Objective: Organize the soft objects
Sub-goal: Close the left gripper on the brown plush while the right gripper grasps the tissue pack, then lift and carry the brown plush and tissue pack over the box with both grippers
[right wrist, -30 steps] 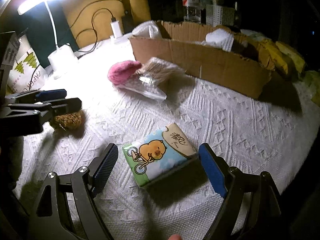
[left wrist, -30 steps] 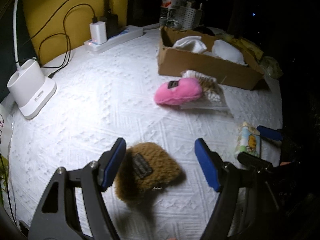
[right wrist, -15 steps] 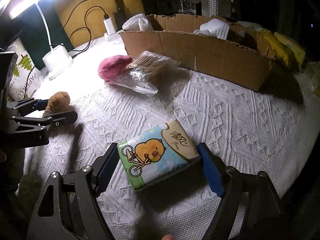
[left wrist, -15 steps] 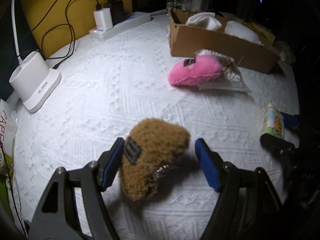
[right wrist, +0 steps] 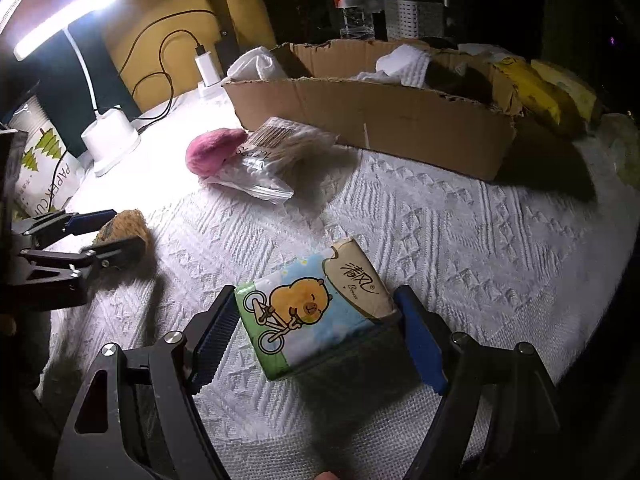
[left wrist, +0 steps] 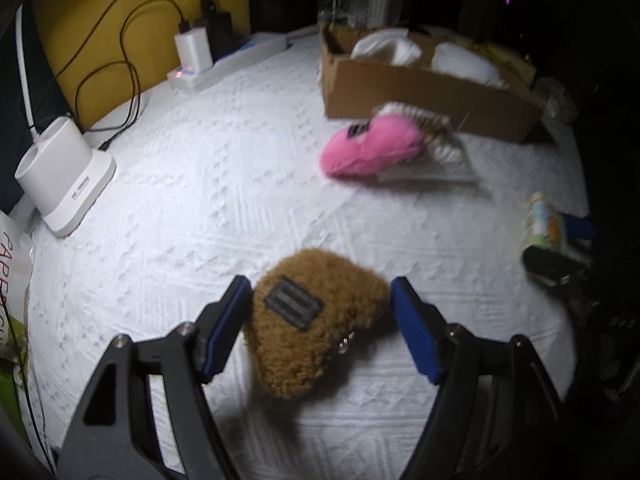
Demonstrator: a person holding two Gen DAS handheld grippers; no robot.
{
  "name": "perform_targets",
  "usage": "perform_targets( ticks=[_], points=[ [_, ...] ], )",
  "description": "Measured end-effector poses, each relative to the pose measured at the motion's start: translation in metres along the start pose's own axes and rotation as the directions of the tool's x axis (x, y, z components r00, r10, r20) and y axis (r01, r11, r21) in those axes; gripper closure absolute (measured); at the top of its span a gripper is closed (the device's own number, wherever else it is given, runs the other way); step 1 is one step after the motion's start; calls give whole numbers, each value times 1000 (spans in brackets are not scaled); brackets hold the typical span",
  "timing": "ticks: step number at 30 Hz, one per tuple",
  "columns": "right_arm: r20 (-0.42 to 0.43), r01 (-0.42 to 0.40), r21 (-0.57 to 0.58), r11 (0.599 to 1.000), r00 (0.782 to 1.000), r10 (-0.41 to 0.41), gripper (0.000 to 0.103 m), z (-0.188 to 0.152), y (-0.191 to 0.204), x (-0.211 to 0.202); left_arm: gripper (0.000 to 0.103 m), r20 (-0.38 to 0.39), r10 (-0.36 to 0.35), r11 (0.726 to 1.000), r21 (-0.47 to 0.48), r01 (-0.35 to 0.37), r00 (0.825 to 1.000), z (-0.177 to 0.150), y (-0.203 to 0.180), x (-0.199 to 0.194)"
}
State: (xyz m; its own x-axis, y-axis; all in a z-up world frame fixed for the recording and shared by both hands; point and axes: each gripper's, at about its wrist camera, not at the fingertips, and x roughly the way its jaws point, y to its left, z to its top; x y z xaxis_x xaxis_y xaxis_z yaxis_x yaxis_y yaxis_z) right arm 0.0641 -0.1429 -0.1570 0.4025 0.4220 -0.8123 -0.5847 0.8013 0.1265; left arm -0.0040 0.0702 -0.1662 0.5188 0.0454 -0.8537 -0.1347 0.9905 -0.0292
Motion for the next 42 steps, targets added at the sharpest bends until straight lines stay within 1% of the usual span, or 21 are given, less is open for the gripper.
perform_targets(
  ticks=[1, 2, 6, 7, 9, 13, 20, 28, 40, 42],
  points=[
    [0, -1, 1, 1000, 1000, 1, 22, 0, 0, 0, 30, -13, 7, 1000, -3, -7, 1000, -2, 2, 5],
    [0, -2, 0, 1000, 1000, 2, 22, 0, 0, 0, 30, 0, 8, 1000, 0, -8, 1000, -2, 3, 7],
    [3, -3, 0, 1000, 1000, 3, 22, 0, 2, -1, 31, 4, 12, 1000, 14, -12, 1000, -3, 0, 8],
    [4, -3, -1, 1000, 1000, 3, 22, 0, 2, -1, 33, 11, 6, 1000, 14, -6, 1000, -3, 1, 8],
    [8, -1, -1, 1000, 1000, 1, 22, 1, 2, -3, 45, 17, 3, 1000, 20, -3, 1000, -3, 0, 6],
    [16, 4, 3, 1000, 1000, -4, 22, 4, 0, -7, 54, 22, -5, 999, 41, 4, 1000, -3, -3, 3],
    [39, 13, 9, 1000, 999, -13, 22, 10, -5, -17, 55, 58, -17, 998, 56, 14, 998, 5, -12, -13],
    [62, 17, 14, 1000, 998, -17, 22, 16, -14, -28, 55, 99, -37, 997, 74, 29, 994, 21, -29, -29],
    [91, 24, 29, 999, 996, -27, 22, 30, -33, -40, 55, 141, -106, 988, 128, 88, 984, 48, -63, -39],
    [94, 27, 30, 999, 995, -29, 22, 33, -36, -40, 55, 141, -107, 987, 134, 88, 984, 53, -67, -39]
  ],
)
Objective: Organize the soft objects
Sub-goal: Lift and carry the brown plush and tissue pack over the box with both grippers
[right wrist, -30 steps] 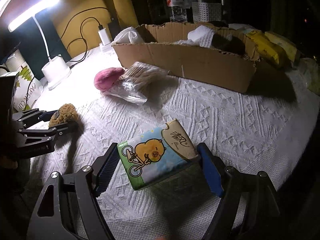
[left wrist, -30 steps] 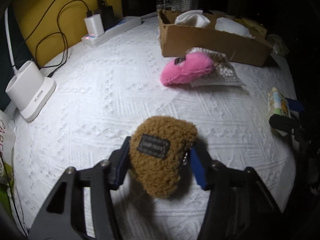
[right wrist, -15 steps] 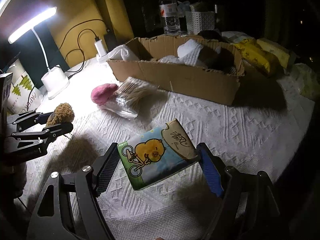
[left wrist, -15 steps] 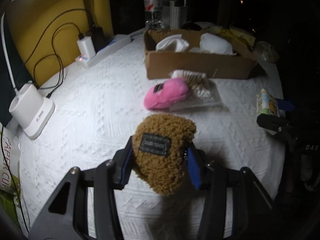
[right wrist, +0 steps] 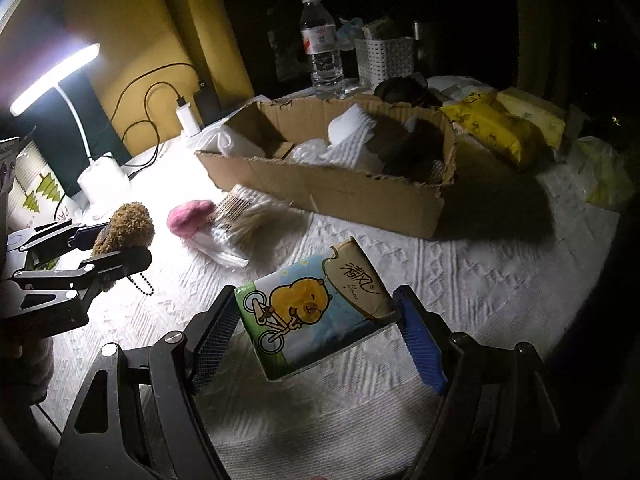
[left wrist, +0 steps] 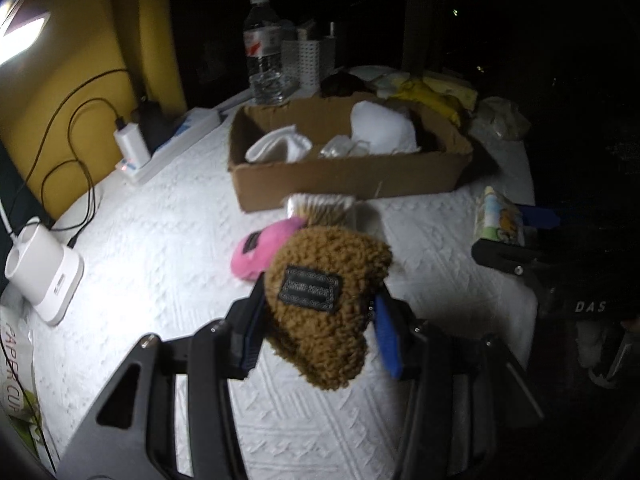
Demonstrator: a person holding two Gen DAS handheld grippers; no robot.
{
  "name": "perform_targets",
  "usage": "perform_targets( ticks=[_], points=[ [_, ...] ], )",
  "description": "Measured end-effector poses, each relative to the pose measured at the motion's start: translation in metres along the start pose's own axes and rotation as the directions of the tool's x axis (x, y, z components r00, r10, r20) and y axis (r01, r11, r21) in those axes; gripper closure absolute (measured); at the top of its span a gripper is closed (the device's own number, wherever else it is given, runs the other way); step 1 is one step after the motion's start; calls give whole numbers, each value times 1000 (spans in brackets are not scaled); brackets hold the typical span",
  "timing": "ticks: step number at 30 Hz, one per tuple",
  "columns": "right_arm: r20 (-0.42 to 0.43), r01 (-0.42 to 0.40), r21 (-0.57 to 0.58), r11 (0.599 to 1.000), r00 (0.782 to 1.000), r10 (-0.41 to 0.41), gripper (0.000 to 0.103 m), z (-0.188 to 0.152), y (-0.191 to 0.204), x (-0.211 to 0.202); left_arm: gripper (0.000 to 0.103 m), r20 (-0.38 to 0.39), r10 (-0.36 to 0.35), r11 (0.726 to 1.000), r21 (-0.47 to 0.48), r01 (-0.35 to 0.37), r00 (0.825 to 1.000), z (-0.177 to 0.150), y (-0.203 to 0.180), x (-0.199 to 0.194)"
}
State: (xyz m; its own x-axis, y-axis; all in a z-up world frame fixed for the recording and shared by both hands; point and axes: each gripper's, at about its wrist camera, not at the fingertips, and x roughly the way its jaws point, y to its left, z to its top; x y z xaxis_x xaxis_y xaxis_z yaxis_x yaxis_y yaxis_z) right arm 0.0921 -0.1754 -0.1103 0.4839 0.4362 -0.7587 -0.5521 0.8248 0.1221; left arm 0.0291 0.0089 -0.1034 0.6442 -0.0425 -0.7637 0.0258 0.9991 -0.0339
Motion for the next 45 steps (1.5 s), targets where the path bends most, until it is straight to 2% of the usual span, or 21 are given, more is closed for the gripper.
perform_targets(
  ticks=[12, 25, 36, 45],
  points=[
    [29, 6, 10, 1000, 1000, -6, 22, 21, -17, -1, 55, 12, -36, 999, 21, 36, 999, 28, -18, 15],
    [45, 17, 10, 1000, 999, -18, 22, 44, -30, 6, 55, 42, -62, 997, 50, 60, 997, 63, -21, 32],
    [58, 37, 12, 999, 998, -37, 22, 69, -41, 15, 55, 73, -56, 997, 57, 52, 996, 92, -14, 49],
    [74, 19, 33, 999, 997, -21, 22, 84, -50, 25, 54, 94, -48, 999, 7, 47, 994, 113, -3, 65]
  ],
)
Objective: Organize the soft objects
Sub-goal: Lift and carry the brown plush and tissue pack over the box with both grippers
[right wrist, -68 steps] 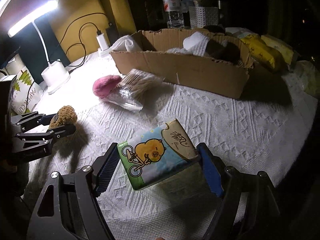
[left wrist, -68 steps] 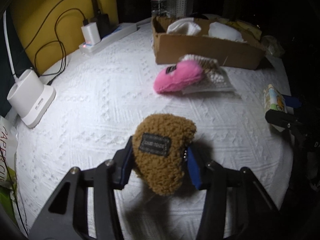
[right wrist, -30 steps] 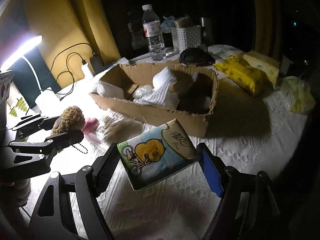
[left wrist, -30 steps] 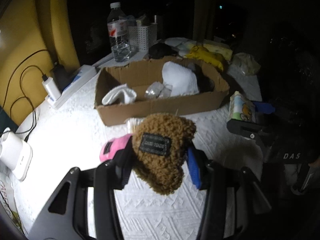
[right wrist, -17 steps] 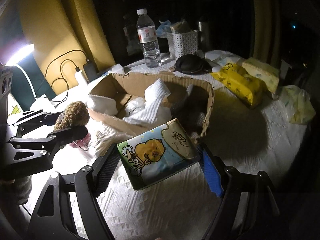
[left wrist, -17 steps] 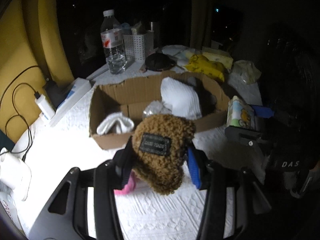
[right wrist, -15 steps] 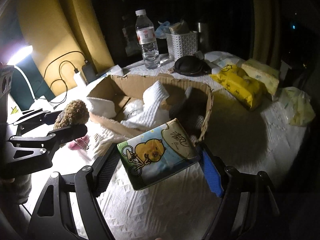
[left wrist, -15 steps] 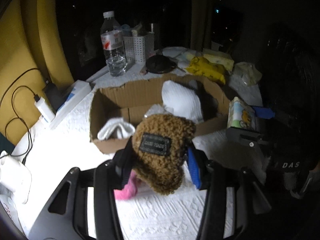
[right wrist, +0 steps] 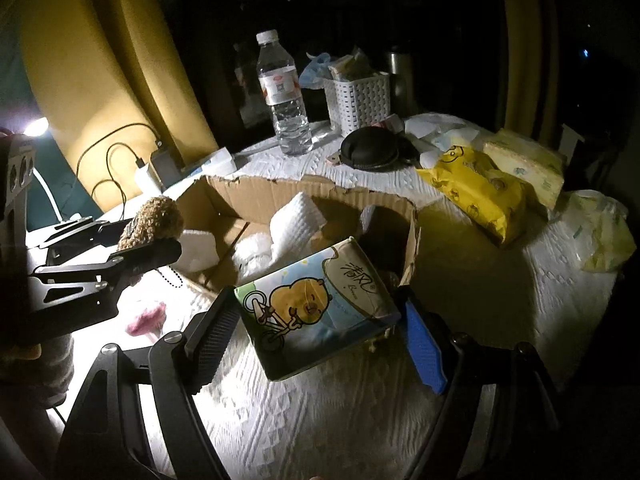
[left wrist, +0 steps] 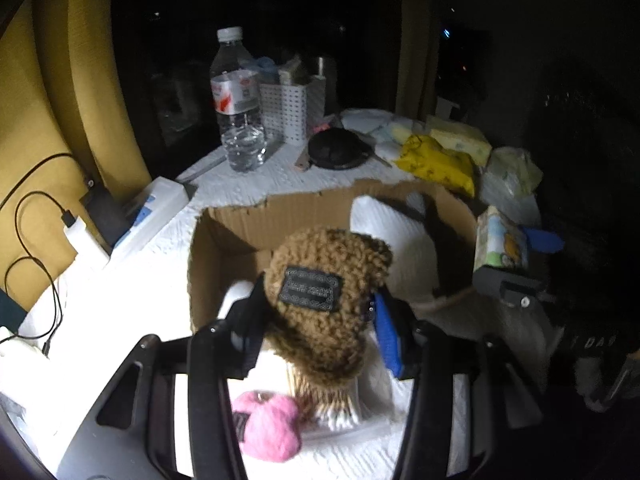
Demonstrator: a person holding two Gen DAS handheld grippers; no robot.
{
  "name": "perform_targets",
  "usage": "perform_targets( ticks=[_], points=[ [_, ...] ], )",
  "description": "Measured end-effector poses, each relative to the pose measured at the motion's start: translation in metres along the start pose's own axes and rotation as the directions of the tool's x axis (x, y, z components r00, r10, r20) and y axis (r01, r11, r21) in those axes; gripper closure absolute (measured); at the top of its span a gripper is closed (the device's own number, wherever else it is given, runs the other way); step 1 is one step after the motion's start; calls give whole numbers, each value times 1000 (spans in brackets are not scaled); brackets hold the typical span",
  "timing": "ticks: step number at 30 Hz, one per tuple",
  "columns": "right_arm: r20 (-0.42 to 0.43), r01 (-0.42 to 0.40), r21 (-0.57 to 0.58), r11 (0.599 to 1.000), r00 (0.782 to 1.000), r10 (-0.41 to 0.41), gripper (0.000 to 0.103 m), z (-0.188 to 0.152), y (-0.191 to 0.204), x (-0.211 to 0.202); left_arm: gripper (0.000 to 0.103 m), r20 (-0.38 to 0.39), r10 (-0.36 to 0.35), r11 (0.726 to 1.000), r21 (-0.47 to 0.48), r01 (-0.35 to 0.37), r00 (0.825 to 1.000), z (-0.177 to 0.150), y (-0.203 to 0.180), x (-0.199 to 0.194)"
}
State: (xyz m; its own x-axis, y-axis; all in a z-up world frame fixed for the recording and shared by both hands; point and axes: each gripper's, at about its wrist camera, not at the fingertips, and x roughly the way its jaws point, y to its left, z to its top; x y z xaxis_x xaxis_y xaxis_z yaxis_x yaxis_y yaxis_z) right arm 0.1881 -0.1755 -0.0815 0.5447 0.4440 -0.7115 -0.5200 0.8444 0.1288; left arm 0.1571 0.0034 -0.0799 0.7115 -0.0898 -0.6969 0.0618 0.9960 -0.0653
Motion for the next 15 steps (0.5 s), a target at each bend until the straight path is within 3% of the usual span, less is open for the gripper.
perform_targets(
  ticks=[15],
  points=[
    [-20, -5, 18, 1000, 1000, 5, 22, 17, -7, 47, 53, -55, 25, 999, -41, -27, 998, 4, 9, 53]
  ],
)
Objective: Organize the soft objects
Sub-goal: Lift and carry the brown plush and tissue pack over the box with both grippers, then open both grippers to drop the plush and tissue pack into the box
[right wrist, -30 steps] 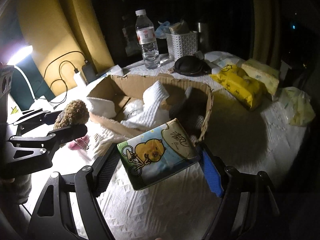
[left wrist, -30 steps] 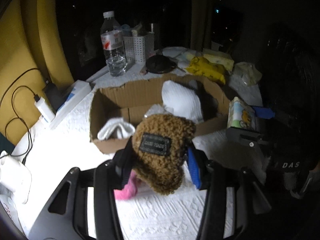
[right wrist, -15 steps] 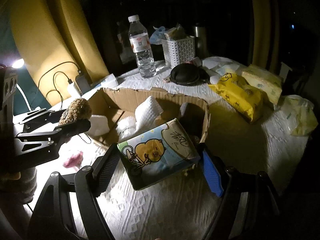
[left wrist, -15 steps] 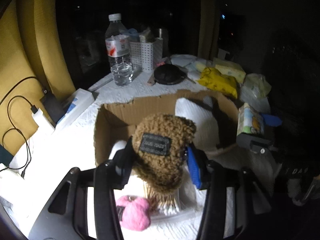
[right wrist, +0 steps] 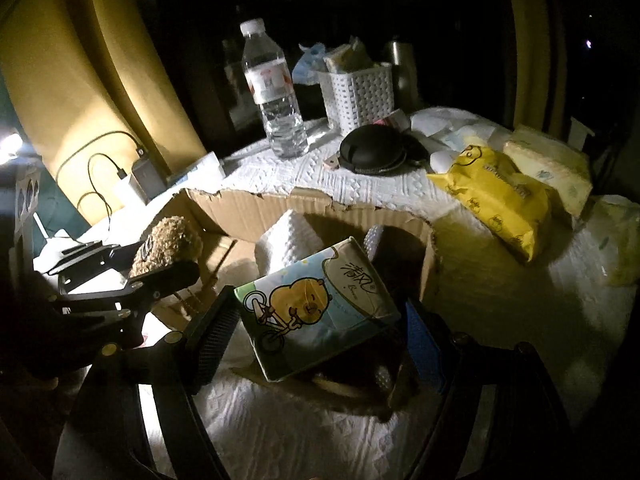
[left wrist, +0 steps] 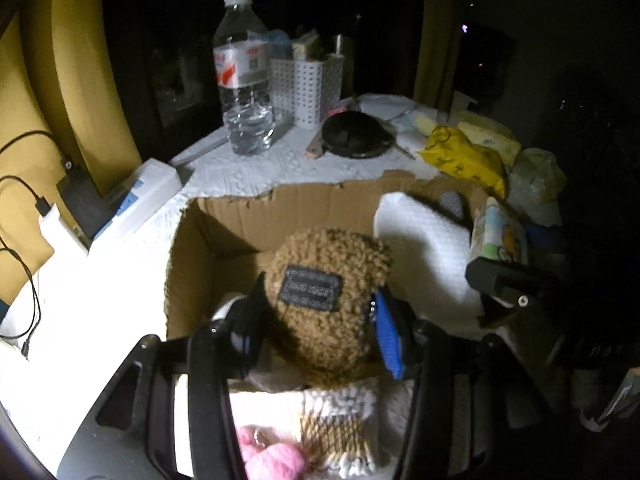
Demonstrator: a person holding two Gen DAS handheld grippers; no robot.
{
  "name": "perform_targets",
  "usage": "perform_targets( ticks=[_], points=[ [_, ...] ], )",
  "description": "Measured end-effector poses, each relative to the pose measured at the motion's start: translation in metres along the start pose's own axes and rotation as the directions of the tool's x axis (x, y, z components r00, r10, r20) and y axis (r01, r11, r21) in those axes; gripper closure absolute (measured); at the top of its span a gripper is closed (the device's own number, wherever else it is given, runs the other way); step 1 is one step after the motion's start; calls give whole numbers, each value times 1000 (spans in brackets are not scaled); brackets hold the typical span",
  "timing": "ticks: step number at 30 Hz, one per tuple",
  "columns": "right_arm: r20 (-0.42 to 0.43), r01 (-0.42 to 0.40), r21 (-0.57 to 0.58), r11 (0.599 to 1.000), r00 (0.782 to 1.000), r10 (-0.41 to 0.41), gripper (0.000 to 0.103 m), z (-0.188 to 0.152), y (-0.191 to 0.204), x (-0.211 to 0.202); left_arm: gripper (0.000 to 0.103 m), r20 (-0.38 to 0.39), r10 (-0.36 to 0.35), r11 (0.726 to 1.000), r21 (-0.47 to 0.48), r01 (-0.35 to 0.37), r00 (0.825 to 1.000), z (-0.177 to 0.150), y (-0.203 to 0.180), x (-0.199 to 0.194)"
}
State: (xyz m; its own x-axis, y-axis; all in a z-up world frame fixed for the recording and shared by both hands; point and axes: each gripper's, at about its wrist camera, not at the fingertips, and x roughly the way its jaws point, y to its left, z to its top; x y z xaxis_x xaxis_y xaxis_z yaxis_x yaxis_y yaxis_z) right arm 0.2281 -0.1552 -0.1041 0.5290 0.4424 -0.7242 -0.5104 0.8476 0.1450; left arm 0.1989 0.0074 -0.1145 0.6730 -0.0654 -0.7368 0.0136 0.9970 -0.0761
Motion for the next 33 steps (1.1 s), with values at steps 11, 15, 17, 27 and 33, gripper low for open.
perform_targets(
  ticks=[11, 15, 17, 27, 33],
  points=[
    [-15, 68, -63, 996, 997, -70, 22, -4, 10, 21, 50, -65, 32, 999, -2, -33, 997, -3, 0, 20],
    [-20, 72, -68, 995, 997, -74, 21, -3, 9, 22, 49, -62, 32, 999, -3, -32, 998, -2, 0, 19],
    [-22, 67, -64, 996, 997, -68, 21, -4, 9, 21, 48, -62, 34, 999, -7, -34, 998, -2, 1, 17],
    [12, 62, -60, 996, 998, -61, 12, -3, 13, 3, 33, -21, 27, 999, -29, -27, 999, 2, 1, -8],
    [28, 70, -70, 995, 997, -68, 12, -6, 20, -14, 33, 3, 30, 999, -26, -30, 1000, 0, 0, -28]
  ],
)
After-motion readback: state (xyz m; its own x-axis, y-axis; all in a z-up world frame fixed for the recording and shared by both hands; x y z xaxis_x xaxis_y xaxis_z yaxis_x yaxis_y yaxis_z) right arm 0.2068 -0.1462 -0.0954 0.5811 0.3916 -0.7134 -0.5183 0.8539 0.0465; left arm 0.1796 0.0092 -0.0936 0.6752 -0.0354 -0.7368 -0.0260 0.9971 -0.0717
